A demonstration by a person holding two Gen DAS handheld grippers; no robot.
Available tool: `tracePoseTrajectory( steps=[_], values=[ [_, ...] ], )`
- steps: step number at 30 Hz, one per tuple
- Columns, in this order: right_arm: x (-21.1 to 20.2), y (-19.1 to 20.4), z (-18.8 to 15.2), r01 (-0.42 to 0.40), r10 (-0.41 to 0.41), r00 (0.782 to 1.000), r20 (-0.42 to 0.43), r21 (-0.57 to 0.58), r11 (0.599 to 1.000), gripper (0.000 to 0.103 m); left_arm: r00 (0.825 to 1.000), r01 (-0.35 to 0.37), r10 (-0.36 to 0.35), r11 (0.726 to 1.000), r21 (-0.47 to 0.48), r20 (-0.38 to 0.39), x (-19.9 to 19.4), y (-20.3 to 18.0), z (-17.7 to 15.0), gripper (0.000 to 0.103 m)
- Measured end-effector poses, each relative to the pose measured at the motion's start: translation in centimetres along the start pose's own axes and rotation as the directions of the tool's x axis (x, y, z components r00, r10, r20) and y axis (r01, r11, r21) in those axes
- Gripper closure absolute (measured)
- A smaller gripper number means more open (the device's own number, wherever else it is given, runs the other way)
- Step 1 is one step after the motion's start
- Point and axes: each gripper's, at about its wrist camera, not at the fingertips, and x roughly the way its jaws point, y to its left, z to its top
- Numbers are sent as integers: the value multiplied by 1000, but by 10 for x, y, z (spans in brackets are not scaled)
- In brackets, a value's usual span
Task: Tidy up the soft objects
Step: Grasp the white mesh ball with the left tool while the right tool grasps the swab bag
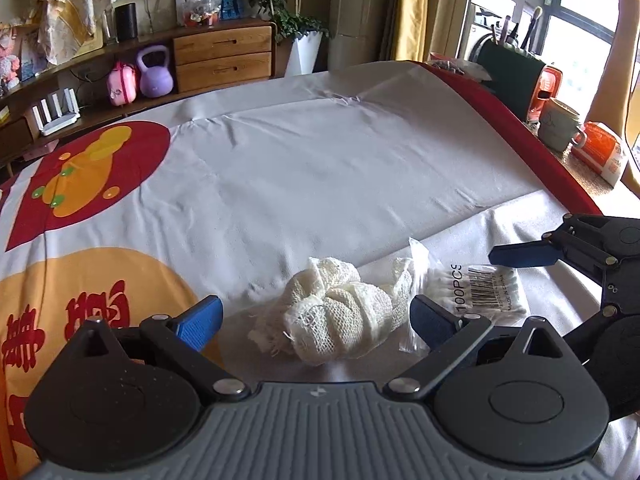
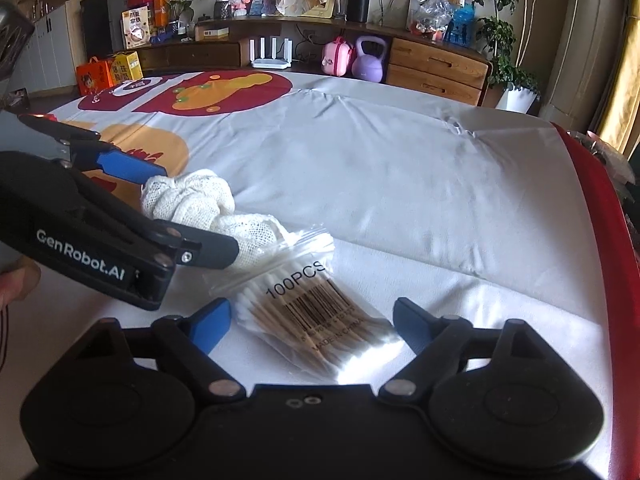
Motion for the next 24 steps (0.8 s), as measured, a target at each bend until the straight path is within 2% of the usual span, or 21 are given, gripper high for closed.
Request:
tracePoseTrajectory(
  steps=[2, 4, 13, 18, 24],
  values=[
    [0, 1, -1, 9, -9, 1000, 2, -4, 1000, 22, 1000, 0, 0, 1000, 4, 2, 1, -1, -1, 6],
    [0, 2, -1, 14, -14, 1000, 3, -9, 1000, 23, 1000, 13, -13, 1000, -4, -1, 1, 0, -1, 19],
    [-1, 11, 3, 32, -32, 999, -31, -9, 999, 30, 999, 37, -37, 999, -19, 1, -7, 4, -2, 49],
    [-6, 21, 3, 47, -46, 998, -50, 9, 999, 39, 1000, 29, -30, 999, -35, 0, -16, 8, -5, 54],
    [-16, 34, -3, 54, -50, 997, -63, 64, 996, 43, 1000, 18, -18, 998, -68, -8, -34, 15, -12, 56]
  ],
)
